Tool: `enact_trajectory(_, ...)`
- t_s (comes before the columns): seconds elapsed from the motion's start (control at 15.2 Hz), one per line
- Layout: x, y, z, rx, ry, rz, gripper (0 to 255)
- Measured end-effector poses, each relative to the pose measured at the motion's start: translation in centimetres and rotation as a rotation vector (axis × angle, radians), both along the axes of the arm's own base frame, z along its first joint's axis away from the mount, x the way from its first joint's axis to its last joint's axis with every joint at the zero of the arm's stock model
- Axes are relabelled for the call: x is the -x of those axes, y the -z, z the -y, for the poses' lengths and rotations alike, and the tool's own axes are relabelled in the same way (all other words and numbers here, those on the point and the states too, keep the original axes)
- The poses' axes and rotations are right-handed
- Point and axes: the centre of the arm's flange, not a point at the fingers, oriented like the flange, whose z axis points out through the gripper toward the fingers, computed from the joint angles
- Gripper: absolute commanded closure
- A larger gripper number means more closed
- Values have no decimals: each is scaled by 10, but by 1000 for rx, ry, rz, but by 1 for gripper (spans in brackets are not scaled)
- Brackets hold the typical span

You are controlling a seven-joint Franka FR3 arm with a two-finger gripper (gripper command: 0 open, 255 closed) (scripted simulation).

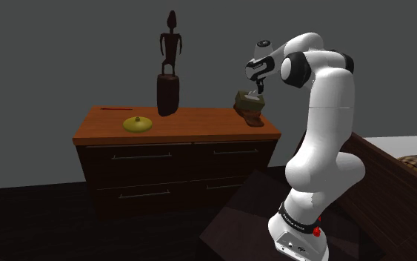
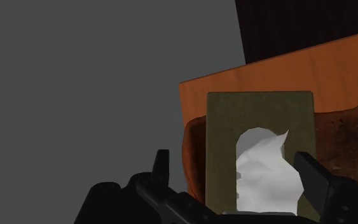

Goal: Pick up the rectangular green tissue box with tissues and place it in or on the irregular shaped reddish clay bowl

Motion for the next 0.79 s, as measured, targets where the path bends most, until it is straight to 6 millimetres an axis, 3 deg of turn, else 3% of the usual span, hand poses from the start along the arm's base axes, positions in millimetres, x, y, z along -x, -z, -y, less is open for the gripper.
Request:
enact_trajectory(0.07, 0, 0, 0, 0, 0, 0, 0)
enact_trajectory(0.4, 4, -37, -24, 1, -1, 1, 0)
enact_trajectory(0.79, 3, -42, -27, 0, 0, 0, 0)
